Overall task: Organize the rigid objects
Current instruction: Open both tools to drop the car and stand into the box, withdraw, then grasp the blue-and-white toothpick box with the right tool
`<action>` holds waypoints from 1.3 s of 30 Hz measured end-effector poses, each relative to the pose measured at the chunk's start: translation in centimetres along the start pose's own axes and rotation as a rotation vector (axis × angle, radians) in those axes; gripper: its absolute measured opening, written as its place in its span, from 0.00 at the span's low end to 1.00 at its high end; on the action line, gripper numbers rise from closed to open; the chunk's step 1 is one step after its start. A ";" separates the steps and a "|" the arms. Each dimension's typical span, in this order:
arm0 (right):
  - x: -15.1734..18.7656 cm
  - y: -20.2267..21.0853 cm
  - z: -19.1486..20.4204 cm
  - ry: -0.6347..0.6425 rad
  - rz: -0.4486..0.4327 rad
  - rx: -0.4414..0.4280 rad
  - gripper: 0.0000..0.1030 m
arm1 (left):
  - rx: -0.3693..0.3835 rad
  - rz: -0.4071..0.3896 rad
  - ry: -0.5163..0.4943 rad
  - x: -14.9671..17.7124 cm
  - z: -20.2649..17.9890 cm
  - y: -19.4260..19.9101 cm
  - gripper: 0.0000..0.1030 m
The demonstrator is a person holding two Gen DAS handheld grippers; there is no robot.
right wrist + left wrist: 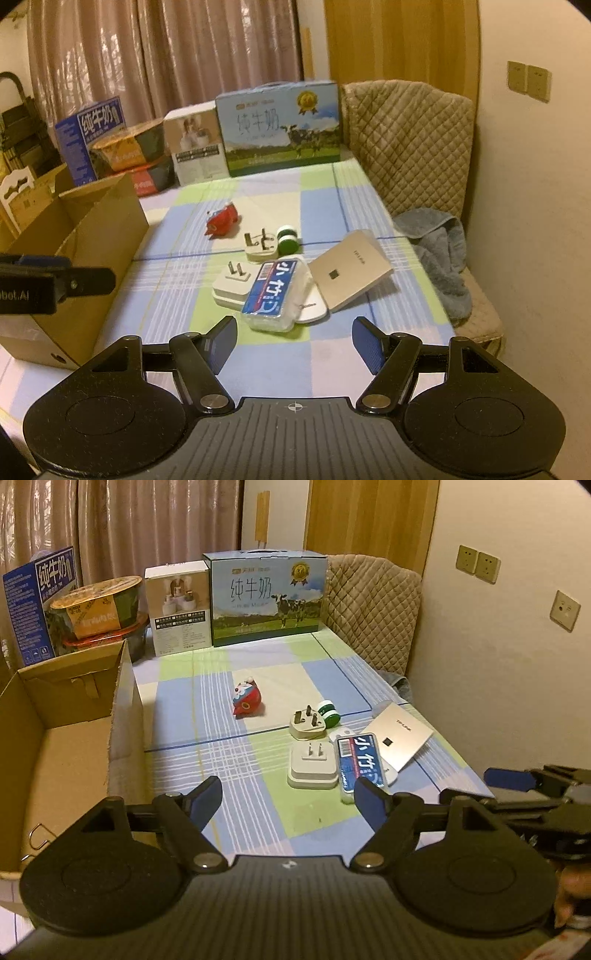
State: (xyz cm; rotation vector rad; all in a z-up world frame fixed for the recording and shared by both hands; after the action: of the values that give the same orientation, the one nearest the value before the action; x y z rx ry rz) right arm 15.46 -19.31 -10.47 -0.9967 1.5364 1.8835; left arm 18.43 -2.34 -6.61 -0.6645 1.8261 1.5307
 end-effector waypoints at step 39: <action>-0.1 -12.6 -1.5 0.149 0.126 0.013 0.57 | -0.004 0.040 0.012 -0.9 0.9 -8.0 0.92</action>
State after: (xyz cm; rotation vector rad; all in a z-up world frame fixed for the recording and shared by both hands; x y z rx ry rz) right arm 25.49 -17.86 -18.09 -1.0783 1.7315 1.9187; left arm 25.03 -3.02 -11.24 -0.6431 1.8564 1.5596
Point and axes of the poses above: each gripper's, at about its wrist camera, not at the fingertips, and y roughly against the way its jaws point, z to its left, x to its underside, the point moved 10 cm from there along -y, roughly the way its jaws point, and after that the axes turned 3 degrees about y, right-handed, at the moved point
